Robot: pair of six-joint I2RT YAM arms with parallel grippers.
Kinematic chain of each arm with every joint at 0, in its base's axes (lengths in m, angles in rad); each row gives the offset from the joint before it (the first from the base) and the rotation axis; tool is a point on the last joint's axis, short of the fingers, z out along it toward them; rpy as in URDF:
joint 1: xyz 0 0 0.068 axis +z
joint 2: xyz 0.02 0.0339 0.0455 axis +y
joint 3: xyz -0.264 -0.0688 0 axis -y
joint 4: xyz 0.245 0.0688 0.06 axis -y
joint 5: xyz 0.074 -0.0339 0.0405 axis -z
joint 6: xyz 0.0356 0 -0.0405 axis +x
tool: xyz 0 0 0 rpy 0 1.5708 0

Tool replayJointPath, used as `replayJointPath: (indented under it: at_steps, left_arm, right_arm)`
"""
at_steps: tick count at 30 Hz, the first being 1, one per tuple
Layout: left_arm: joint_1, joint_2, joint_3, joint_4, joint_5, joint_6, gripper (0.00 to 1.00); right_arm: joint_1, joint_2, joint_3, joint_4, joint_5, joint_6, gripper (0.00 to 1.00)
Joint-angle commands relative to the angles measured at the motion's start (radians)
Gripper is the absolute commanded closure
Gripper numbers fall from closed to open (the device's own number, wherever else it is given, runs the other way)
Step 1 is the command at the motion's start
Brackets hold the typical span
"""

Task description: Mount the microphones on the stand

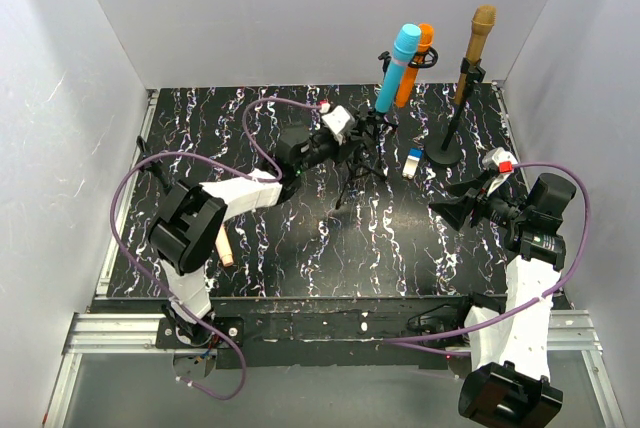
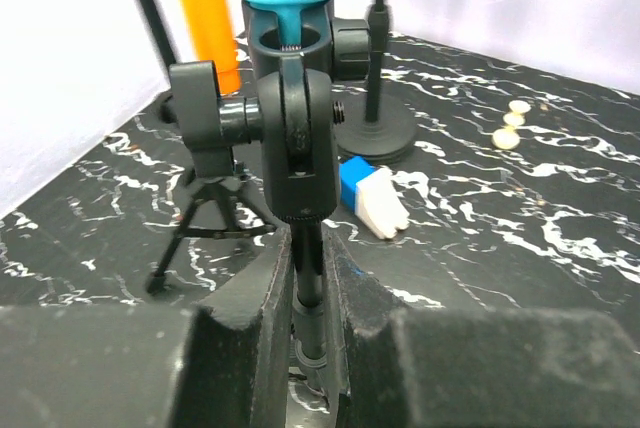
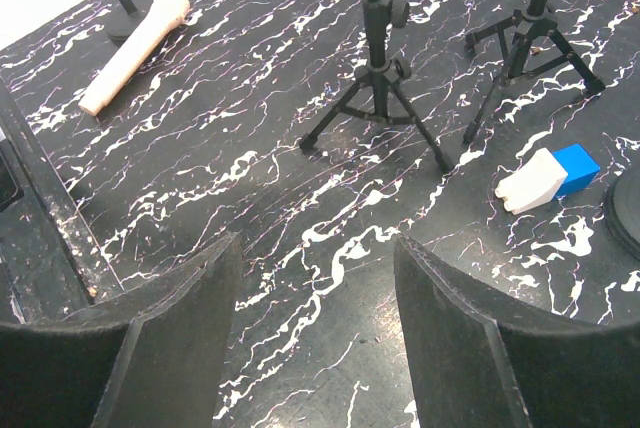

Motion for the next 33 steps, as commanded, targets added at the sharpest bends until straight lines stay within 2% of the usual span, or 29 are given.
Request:
replayJointPath:
  at_steps: [1,8,16,33]
  left_arm:
    - [0.060,0.037,0.088,-0.003,-0.007,0.042,1.00]
    - [0.089,0.096,0.148,-0.022,0.013,0.044,1.00]
    - [0.094,0.106,0.129,-0.010,0.002,0.024,0.98]
    - [0.094,-0.011,0.053,-0.008,-0.007,-0.011,0.51]
  right_arm:
    - [-0.005,0.001,0.014,0.012,-0.013,0.014,0.31]
    - [-0.005,0.001,0.012,0.012,-0.013,0.014,0.31]
    - [-0.005,0.004,0.012,0.013,-0.013,0.014,0.31]
    - [-0.008,-0.002,0.006,0.024,-0.021,0.020,0.31]
